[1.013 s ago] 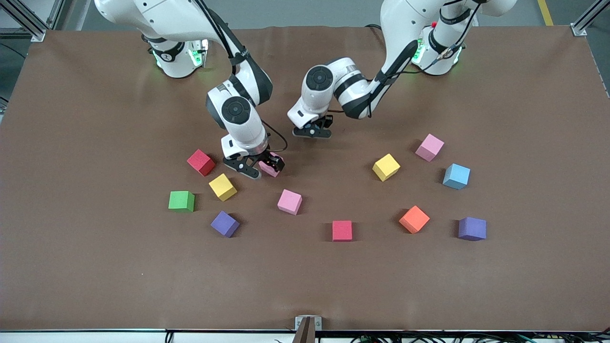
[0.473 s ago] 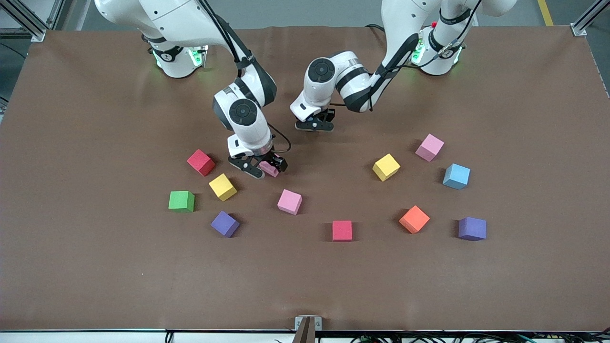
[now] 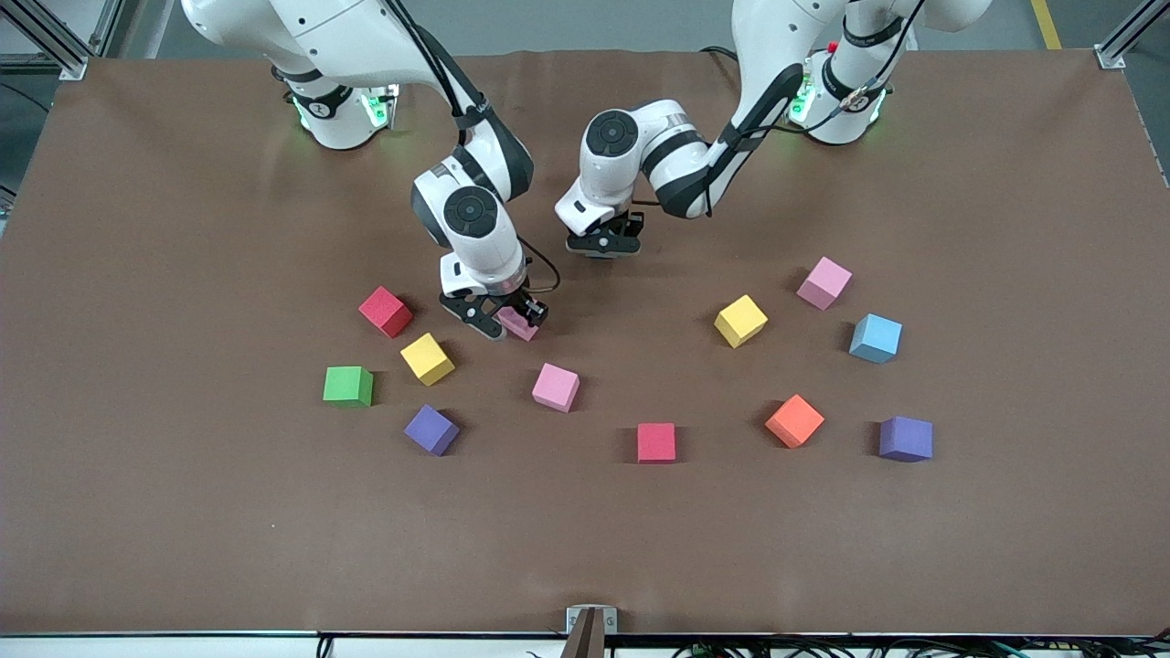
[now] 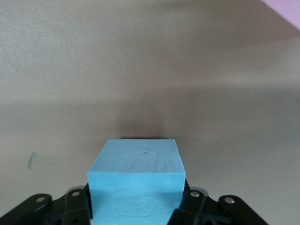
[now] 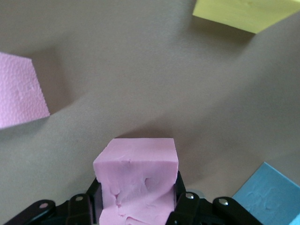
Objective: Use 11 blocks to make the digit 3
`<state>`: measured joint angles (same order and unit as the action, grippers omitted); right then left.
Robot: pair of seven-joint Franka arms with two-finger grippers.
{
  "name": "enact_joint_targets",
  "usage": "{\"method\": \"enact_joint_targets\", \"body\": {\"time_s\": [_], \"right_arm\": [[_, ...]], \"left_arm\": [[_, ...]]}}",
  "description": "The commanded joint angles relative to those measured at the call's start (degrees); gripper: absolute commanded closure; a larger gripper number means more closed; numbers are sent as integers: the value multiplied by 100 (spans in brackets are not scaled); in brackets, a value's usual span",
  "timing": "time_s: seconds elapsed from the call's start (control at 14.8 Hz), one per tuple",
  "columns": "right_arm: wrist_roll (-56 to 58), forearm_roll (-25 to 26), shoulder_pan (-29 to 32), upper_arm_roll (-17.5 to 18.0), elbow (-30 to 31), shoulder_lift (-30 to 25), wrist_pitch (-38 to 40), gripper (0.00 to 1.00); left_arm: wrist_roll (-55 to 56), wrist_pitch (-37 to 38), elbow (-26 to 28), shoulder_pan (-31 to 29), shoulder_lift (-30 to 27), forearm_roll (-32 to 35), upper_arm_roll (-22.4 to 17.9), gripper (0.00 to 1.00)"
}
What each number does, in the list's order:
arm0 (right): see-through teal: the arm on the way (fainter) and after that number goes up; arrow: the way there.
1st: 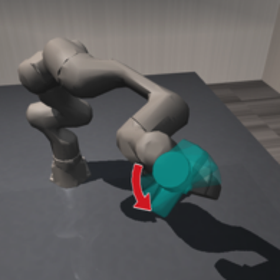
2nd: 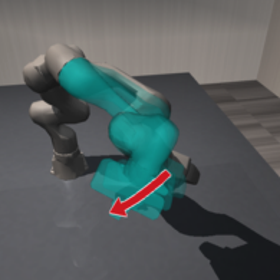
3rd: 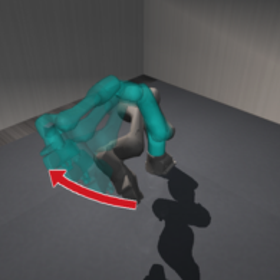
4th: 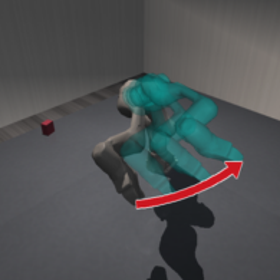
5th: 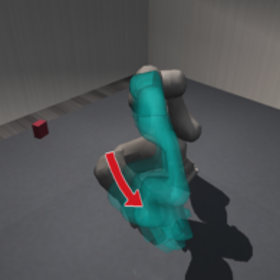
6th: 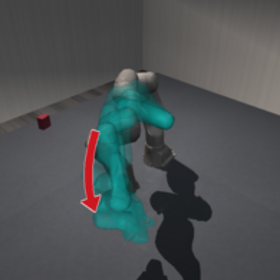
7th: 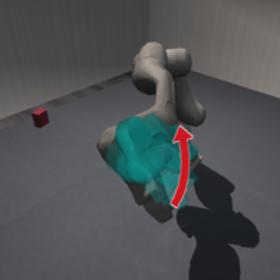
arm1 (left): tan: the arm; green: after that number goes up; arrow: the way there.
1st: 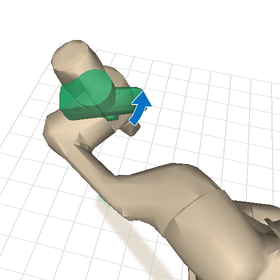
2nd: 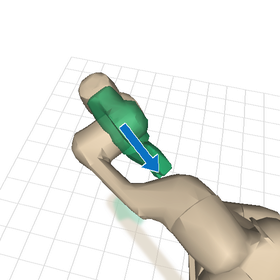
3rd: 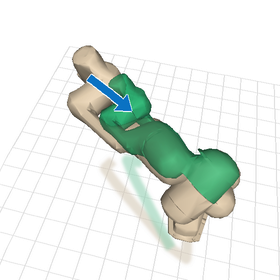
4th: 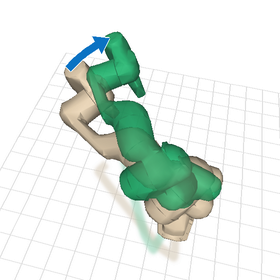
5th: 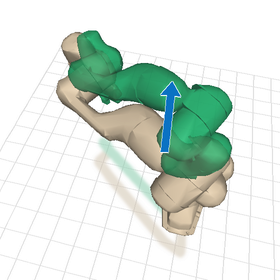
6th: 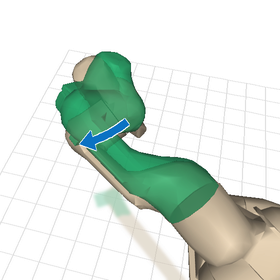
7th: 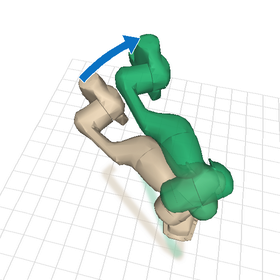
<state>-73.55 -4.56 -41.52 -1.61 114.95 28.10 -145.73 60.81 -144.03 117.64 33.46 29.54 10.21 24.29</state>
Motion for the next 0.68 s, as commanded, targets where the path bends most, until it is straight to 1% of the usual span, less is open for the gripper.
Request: {"method": "enact_joint_targets", "body": {"time_s": [0.0,0.27,0.61], "right_arm": [[-440,-54,56,-41,229,-181,0,100],[-818,-54,240,-41,563,-585,27,100],[-1573,-54,223,-50,625,-998,693,100]], "left_arm": [[439,120,-170,46,43,140,-12,48],[563,120,-224,82,157,157,-21,47],[554,120,-241,64,271,702,-21,46]]}}
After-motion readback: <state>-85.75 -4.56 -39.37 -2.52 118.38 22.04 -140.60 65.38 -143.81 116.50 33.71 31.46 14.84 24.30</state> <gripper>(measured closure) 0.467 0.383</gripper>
